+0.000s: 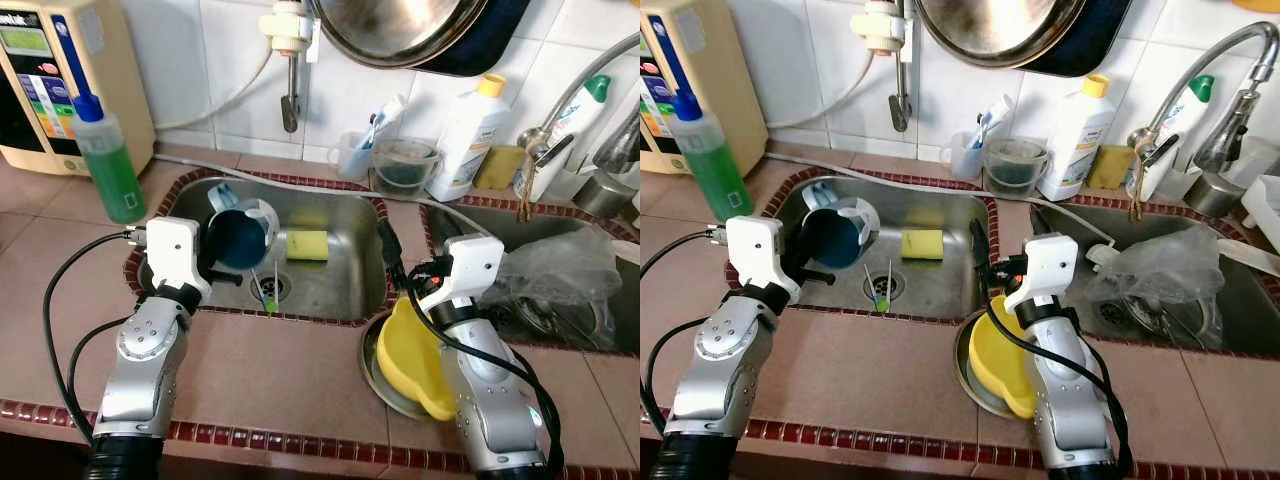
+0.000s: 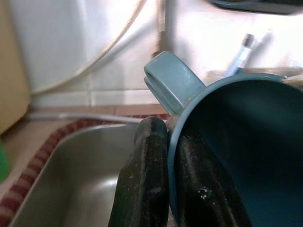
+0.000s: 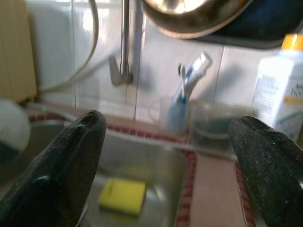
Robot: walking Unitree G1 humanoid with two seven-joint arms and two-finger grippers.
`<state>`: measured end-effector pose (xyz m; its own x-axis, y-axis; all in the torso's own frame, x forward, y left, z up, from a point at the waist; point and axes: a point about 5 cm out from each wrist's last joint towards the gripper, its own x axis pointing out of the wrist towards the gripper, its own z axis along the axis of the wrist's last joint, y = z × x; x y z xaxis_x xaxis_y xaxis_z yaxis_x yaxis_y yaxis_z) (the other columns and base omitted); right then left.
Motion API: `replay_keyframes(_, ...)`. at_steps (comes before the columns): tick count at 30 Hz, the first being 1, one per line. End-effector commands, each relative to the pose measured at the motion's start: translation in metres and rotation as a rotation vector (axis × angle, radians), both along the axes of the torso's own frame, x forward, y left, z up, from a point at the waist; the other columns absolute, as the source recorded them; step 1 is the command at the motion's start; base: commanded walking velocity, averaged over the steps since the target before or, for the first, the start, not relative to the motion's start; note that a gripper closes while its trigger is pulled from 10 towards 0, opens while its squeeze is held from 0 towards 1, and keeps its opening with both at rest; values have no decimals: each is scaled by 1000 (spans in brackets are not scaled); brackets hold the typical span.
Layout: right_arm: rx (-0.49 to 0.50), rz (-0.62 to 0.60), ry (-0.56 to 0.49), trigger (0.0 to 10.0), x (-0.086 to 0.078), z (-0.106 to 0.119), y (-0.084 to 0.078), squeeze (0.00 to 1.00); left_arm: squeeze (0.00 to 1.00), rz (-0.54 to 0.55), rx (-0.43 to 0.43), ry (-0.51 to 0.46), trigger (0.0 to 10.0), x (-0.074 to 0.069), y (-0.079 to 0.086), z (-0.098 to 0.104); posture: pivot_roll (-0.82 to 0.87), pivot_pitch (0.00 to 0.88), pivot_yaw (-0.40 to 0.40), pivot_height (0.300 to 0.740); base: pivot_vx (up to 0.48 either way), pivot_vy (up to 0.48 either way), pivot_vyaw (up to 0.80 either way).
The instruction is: Kitchen organization
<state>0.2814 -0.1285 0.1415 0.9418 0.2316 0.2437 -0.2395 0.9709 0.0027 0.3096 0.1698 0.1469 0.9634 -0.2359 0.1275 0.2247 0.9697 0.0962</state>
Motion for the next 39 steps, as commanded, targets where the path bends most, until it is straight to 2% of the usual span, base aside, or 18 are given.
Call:
replay_keyframes(1,-21,20,6,10000,-3,2,-2,0,0,-29,20,-24,10000,5,-3,7,93,0,-42,740,0,0,0)
replay_keyframes(8,4,67,69,10000,-10,3,-4,0,0,-50,92,-23,10000,17,5,10,69,0,-37,740,0,0,0)
replay_keyframes(16,-60,204,127,10000,-23,12,2,0,0,-49,149,-30,10000,32,12,14,43,0,-41,740,0,0,0)
replay_keyframes(17,-67,251,137,10000,-26,14,4,0,0,-53,153,-29,10000,36,12,14,42,0,-44,740,0,0,0)
replay_keyframes(25,-117,328,157,10000,-32,21,3,0,0,-69,216,-21,10000,48,12,12,37,0,-46,740,0,0,0)
replay_keyframes(30,-120,406,181,10000,-42,25,6,0,0,-109,255,10,10000,59,8,11,24,2,-50,740,0,0,0)
replay_keyframes(39,-117,466,210,10000,-68,36,1,0,0,-193,284,58,10000,73,-5,14,-39,87,-48,740,0,0,0)
